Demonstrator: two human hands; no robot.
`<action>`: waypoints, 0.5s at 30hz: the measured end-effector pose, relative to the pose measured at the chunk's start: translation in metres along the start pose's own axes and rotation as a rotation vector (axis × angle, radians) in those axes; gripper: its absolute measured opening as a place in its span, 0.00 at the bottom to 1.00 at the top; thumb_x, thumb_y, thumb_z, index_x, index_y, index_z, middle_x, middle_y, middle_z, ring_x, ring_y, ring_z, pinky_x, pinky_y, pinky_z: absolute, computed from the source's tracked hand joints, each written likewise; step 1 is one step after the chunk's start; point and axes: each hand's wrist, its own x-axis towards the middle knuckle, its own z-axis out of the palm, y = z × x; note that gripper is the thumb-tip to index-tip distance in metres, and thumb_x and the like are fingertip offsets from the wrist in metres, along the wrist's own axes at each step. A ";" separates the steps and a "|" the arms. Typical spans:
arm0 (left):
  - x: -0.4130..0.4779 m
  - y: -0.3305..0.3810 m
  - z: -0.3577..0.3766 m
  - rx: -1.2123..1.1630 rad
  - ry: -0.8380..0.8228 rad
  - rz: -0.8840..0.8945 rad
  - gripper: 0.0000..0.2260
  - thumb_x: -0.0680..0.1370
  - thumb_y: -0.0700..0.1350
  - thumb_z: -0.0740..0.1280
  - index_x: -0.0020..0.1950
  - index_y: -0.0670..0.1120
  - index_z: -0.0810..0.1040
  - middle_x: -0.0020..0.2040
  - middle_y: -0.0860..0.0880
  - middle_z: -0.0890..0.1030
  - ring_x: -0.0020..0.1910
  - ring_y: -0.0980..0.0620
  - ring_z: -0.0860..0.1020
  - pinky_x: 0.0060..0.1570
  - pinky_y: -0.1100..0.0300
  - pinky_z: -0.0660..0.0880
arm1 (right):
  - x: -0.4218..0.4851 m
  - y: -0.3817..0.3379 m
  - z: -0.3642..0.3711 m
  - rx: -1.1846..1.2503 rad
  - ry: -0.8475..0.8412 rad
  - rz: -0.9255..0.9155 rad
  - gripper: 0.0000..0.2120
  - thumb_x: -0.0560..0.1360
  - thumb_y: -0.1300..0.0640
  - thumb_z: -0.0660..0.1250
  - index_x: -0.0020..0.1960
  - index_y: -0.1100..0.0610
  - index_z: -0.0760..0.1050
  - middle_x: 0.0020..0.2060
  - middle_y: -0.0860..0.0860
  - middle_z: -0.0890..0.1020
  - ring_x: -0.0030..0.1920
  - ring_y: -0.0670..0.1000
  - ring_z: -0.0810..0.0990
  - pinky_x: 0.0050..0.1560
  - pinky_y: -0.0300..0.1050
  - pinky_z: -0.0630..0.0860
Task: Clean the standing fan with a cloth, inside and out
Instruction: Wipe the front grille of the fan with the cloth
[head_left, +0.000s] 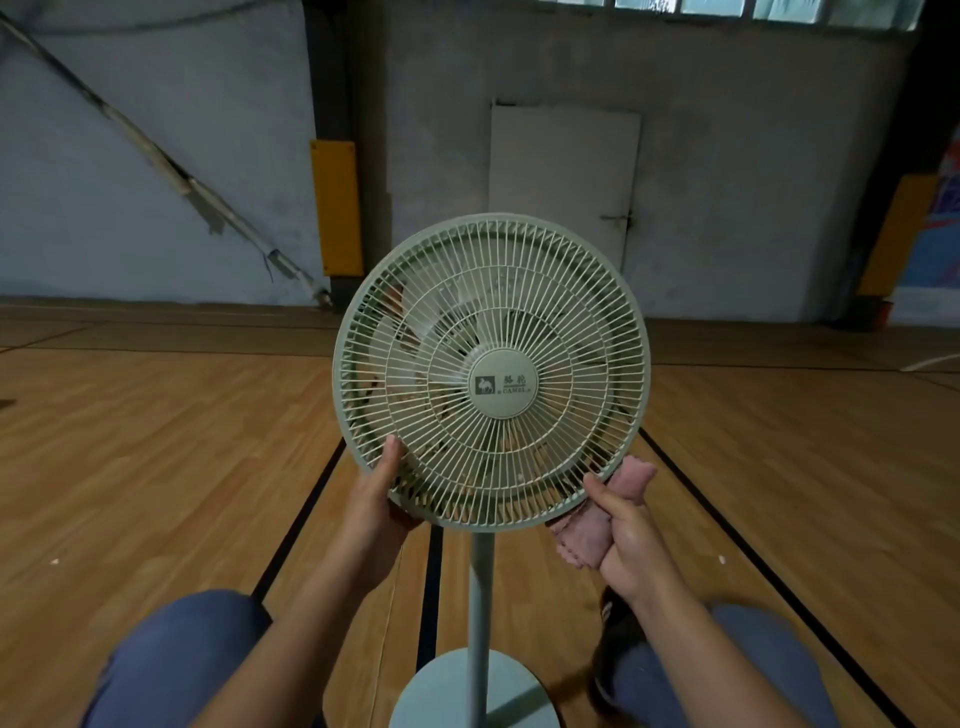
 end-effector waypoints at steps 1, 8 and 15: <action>0.000 0.000 0.002 -0.002 0.010 0.011 0.26 0.84 0.66 0.63 0.74 0.51 0.79 0.69 0.44 0.84 0.67 0.41 0.84 0.60 0.43 0.84 | 0.002 0.002 0.000 0.012 -0.006 -0.007 0.16 0.80 0.55 0.72 0.65 0.60 0.78 0.57 0.66 0.83 0.43 0.62 0.84 0.32 0.51 0.76; 0.000 0.004 0.008 0.056 0.101 0.034 0.38 0.75 0.76 0.69 0.77 0.53 0.76 0.67 0.46 0.86 0.63 0.41 0.86 0.53 0.47 0.86 | 0.005 0.002 0.005 0.052 -0.040 -0.031 0.17 0.82 0.55 0.70 0.68 0.61 0.75 0.62 0.67 0.82 0.47 0.61 0.84 0.29 0.48 0.78; -0.004 0.010 0.016 0.071 0.099 0.016 0.36 0.78 0.75 0.65 0.78 0.53 0.74 0.67 0.44 0.86 0.63 0.40 0.86 0.52 0.47 0.86 | -0.011 -0.009 0.011 -0.062 0.062 -0.049 0.22 0.83 0.51 0.70 0.54 0.72 0.73 0.52 0.72 0.69 0.43 0.71 0.67 0.28 0.50 0.65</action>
